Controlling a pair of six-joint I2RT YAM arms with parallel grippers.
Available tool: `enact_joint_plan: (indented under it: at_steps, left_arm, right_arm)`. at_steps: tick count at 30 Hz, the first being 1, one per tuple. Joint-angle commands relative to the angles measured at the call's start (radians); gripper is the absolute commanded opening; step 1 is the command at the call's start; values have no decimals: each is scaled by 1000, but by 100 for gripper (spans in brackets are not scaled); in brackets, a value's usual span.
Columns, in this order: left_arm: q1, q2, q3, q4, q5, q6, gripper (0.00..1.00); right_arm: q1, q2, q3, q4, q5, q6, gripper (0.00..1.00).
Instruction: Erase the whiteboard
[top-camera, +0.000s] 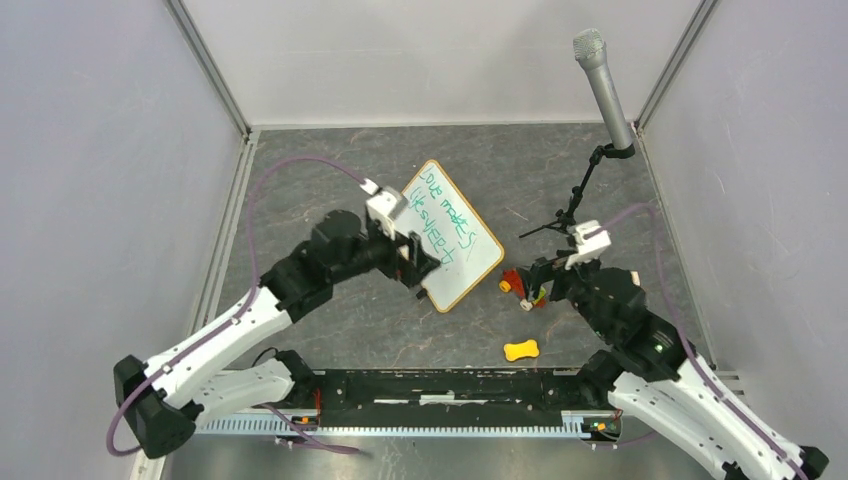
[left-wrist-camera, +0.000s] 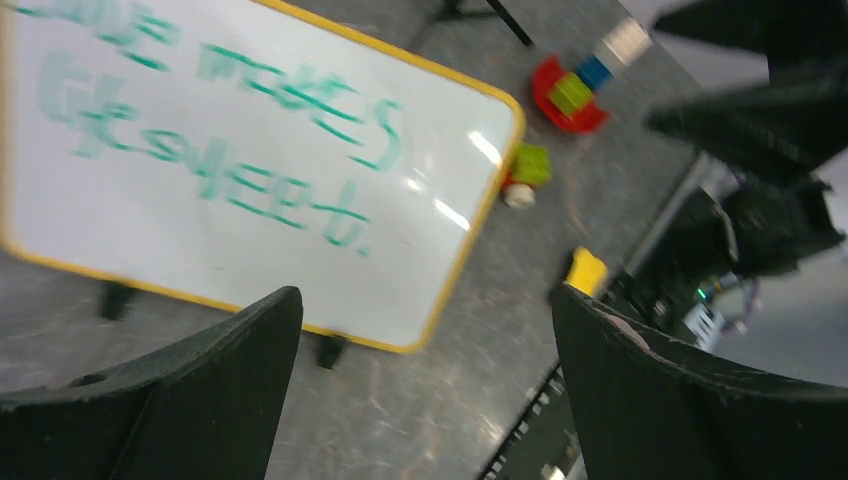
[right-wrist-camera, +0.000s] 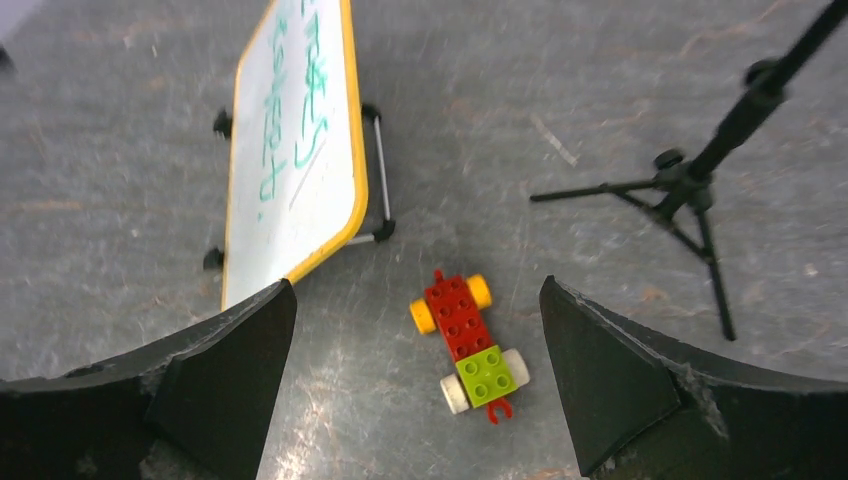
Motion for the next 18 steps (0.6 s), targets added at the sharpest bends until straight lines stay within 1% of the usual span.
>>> enact_joint_plan:
  at_steps: [1, 3, 6, 9, 13, 18]
  left_arm:
    - [-201, 61, -72, 67, -61, -96, 100]
    - [-315, 121, -84, 101, -127, -106, 100]
    - [-472, 247, -48, 130, -240, -88, 100]
    - [-571, 386, 14, 153, -284, -50, 100]
    - [-607, 596, 151, 138, -276, -15, 100]
    - [-622, 791, 314, 94, -247, 33, 100]
  right_arm:
    - [6, -108, 67, -77, 107, -23, 98]
    - [5, -156, 68, -82, 129, -24, 98]
    - [5, -224, 66, -91, 175, -16, 98]
    - [5, -286, 46, -87, 203, -14, 98]
    - [5, -373, 30, -85, 233, 0, 98]
    - [5, -481, 20, -88, 284, 17, 98]
